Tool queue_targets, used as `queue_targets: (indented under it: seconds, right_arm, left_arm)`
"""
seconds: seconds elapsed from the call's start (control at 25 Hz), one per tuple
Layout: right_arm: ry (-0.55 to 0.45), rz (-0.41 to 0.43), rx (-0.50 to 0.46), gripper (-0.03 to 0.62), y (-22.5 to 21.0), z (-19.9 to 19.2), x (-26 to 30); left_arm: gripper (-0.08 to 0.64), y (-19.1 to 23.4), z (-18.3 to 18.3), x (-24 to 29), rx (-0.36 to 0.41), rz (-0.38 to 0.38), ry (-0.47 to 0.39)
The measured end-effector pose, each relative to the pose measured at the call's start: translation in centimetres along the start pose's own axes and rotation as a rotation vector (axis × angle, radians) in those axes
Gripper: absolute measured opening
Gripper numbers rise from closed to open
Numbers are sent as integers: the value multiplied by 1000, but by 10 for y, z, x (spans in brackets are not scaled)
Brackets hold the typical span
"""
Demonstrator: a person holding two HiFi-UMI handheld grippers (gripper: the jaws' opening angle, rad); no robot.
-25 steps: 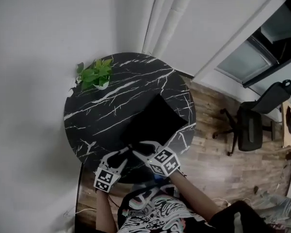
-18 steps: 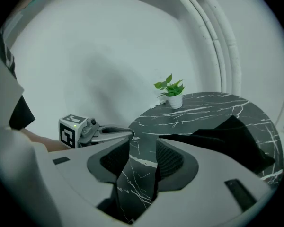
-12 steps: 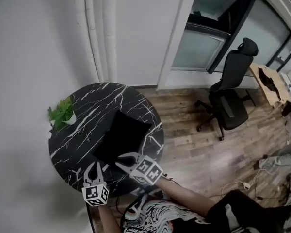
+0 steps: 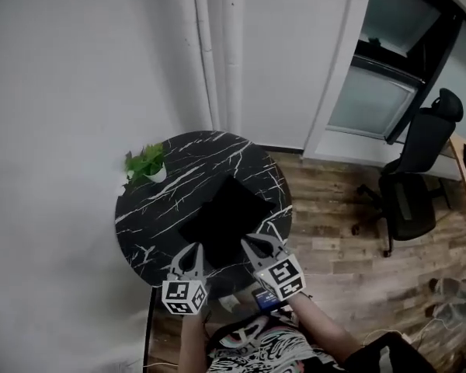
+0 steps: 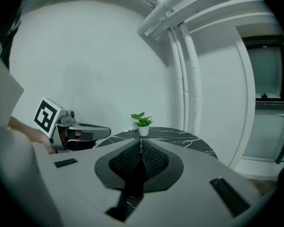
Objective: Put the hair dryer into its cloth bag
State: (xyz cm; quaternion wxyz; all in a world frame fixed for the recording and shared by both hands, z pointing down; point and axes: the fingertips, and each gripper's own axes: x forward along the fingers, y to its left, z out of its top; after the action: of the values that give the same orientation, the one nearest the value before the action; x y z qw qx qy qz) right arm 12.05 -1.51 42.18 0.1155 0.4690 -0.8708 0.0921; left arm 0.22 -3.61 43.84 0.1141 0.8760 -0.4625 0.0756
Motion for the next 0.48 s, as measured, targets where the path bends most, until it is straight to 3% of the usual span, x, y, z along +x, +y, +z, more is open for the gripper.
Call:
queue_targets:
  seconds: [0.16, 0.48]
  right_arm:
    - [-53, -22, -4, 26, -15, 4, -34]
    - [-112, -26, 33, 25, -24, 5, -73]
  left_arm:
    - [14, -22, 15, -19, 125, 121, -17]
    - [14, -46, 24, -65, 147, 217, -61]
